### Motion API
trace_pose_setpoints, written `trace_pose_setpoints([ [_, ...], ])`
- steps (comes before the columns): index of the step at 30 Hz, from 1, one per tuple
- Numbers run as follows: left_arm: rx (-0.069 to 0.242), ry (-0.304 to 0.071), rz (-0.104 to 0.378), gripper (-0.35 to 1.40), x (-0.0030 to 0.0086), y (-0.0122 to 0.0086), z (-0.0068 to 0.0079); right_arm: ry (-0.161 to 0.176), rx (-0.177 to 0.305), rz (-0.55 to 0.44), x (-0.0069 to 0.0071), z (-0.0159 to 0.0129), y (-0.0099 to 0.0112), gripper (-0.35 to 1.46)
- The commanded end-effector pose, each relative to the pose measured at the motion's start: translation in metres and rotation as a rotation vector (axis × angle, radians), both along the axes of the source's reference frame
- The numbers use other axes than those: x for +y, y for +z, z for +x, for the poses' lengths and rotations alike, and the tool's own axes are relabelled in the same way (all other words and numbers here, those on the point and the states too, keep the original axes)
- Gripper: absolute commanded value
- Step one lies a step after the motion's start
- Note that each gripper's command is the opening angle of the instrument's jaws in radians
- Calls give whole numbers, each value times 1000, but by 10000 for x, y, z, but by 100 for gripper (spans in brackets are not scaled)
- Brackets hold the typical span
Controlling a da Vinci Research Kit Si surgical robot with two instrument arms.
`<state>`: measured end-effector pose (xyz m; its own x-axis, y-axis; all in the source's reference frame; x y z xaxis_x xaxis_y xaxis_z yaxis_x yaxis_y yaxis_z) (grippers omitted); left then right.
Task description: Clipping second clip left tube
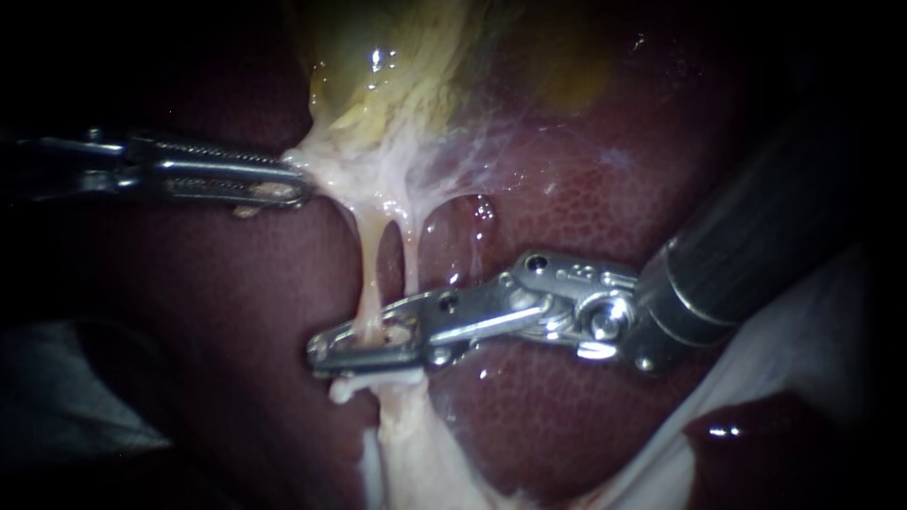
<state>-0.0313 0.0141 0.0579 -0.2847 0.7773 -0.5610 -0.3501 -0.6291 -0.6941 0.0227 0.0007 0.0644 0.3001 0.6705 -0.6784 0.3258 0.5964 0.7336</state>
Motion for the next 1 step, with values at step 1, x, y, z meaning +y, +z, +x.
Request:
trace_pose_setpoints([
  [1, 0, 0, 0, -35, 0, 0, 0, 2, -2, -1, 0, 0, 1, -35],
])
